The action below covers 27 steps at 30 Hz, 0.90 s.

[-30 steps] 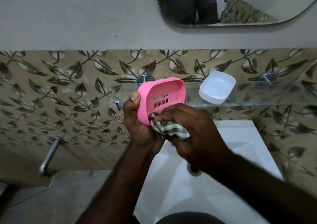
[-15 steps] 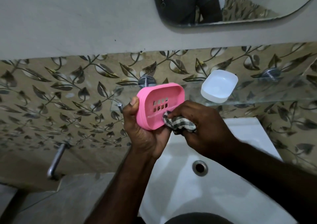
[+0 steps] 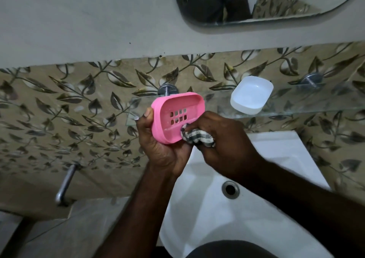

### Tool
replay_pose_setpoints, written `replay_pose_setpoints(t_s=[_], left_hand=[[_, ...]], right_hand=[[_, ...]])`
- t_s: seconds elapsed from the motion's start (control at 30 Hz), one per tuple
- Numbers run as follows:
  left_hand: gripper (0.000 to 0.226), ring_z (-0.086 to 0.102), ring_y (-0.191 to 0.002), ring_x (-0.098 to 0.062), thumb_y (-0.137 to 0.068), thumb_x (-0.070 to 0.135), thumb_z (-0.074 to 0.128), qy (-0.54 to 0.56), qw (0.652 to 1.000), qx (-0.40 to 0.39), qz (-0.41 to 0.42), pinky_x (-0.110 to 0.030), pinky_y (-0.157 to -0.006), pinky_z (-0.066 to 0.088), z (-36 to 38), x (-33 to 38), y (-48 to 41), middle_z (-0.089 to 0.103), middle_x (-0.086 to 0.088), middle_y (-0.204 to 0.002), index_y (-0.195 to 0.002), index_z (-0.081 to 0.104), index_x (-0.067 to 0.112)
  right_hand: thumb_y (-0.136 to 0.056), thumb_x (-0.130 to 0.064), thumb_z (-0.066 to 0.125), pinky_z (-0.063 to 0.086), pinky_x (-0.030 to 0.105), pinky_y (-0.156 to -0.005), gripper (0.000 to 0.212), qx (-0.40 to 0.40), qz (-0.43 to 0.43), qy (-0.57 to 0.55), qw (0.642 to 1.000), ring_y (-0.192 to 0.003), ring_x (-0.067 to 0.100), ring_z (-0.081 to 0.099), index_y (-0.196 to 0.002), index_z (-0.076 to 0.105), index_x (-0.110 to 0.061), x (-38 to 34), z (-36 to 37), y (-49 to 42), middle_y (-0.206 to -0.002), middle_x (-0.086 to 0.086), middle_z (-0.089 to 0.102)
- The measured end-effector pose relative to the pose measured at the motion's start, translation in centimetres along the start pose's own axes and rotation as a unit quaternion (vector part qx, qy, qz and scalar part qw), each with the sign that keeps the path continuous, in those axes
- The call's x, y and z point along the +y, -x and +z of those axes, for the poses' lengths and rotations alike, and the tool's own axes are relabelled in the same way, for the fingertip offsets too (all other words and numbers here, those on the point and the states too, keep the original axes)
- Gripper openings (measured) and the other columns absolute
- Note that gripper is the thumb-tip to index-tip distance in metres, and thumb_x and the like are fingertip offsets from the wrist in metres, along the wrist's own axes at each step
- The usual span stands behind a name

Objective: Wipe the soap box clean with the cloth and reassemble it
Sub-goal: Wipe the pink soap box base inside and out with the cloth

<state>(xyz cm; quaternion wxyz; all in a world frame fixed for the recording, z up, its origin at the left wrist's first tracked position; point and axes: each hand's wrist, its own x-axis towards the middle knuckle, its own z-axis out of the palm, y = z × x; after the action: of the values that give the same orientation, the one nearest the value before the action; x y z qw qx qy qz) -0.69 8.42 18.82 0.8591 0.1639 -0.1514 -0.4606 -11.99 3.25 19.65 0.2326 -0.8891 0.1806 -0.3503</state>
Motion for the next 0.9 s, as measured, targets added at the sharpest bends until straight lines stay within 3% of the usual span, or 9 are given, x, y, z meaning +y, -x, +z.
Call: replay_pose_setpoints(t_s=[0.1,0.27,0.37,0.47,0.6,0.7,0.8,0.87,0.9], left_hand=[[0.048,0.064,-0.086,-0.025,-0.066,0.046,0.065,-0.004,0.999,-0.033,-0.027,-0.036,-0.081,0.051,0.0,-0.1,0.1,0.069,-0.010,-0.090,-0.096,0.069,0.009],[0.040,0.057,-0.093,-0.025,-0.066,0.042,0.064,-0.043,0.998,-0.041,-0.030,-0.039,-0.086,0.040,0.2,0.2,0.3,0.068,-0.006,-0.093,-0.094,0.071,0.015],[0.037,0.064,-0.084,-0.019,-0.073,0.042,0.049,-0.067,0.997,-0.025,-0.010,-0.033,-0.081,0.047,0.7,0.1,0.3,0.072,-0.001,-0.084,-0.084,0.075,0.019],[0.045,0.067,-0.076,-0.017,-0.077,0.042,0.038,-0.053,0.998,-0.016,0.001,-0.027,-0.074,0.053,0.8,0.2,0.3,0.072,-0.001,-0.077,-0.077,0.076,0.017],[0.049,0.055,-0.098,-0.031,-0.064,0.044,0.067,-0.056,0.997,-0.042,-0.026,-0.041,-0.085,0.042,0.0,0.4,-0.1,0.065,-0.011,-0.099,-0.102,0.068,0.012],[0.068,0.048,-0.101,-0.034,-0.053,0.043,0.080,-0.065,0.997,-0.007,-0.035,-0.042,-0.085,0.039,0.1,0.0,-0.4,0.058,-0.016,-0.102,-0.109,0.062,0.009],[0.042,0.061,-0.083,-0.024,-0.064,0.044,0.068,-0.071,0.997,-0.001,-0.032,-0.034,-0.076,0.048,0.3,-0.2,-0.7,0.067,-0.009,-0.087,-0.090,0.072,0.013],[0.035,0.064,-0.077,-0.021,-0.069,0.043,0.059,-0.073,0.996,0.016,-0.047,-0.031,-0.073,0.050,0.0,-0.2,-0.5,0.069,-0.006,-0.081,-0.083,0.074,0.015],[0.037,0.062,-0.080,-0.023,-0.065,0.044,0.065,-0.073,0.995,0.018,-0.066,-0.033,-0.075,0.048,-0.2,-0.2,-0.5,0.068,-0.008,-0.085,-0.087,0.073,0.014]], right_hand=[[-0.073,-0.002,0.068,0.053,0.038,-0.070,0.028,-0.025,-0.032,-0.048,0.998,-0.084,0.022,0.067,-0.098,0.073,-0.014,-1.0,-0.1,0.5,-0.092,0.002,0.067],[-0.076,-0.005,0.064,0.055,0.044,-0.069,0.028,-0.005,-0.020,0.089,0.996,-0.088,0.029,0.067,-0.101,0.071,-0.014,3.3,-1.0,0.4,-0.099,0.004,0.070],[-0.083,-0.015,0.058,0.053,0.042,-0.067,0.016,0.029,0.004,0.012,0.999,-0.081,0.026,0.067,-0.090,0.071,-0.008,1.4,-0.3,0.5,-0.091,0.006,0.068],[-0.080,-0.004,0.063,0.054,0.039,-0.072,0.017,0.014,-0.042,-0.032,0.999,-0.086,0.026,0.067,-0.094,0.073,-0.006,0.0,-0.2,0.6,-0.094,0.008,0.069],[-0.076,-0.007,0.070,0.053,0.042,-0.061,0.034,0.020,-0.035,0.130,0.991,-0.085,0.028,0.060,-0.108,0.071,-0.017,3.5,-0.8,0.5,-0.103,0.011,0.060],[-0.081,-0.013,0.068,0.053,0.041,-0.060,0.025,0.037,0.016,0.096,0.995,-0.082,0.023,0.060,-0.105,0.072,-0.019,3.0,0.2,0.8,-0.098,0.004,0.055],[-0.081,-0.010,0.073,0.053,0.032,-0.071,0.025,0.046,0.014,0.017,0.999,-0.088,0.018,0.063,-0.105,0.073,-0.016,0.9,0.8,1.2,-0.102,0.001,0.059],[-0.079,-0.010,0.075,0.053,0.031,-0.077,0.028,0.024,-0.014,0.044,0.999,-0.094,0.022,0.066,-0.106,0.073,-0.014,1.9,0.6,1.4,-0.108,0.006,0.064],[-0.078,-0.012,0.076,0.054,0.034,-0.078,0.030,0.013,-0.020,0.074,0.997,-0.096,0.025,0.066,-0.107,0.072,-0.016,3.0,0.2,1.4,-0.111,0.007,0.066]])
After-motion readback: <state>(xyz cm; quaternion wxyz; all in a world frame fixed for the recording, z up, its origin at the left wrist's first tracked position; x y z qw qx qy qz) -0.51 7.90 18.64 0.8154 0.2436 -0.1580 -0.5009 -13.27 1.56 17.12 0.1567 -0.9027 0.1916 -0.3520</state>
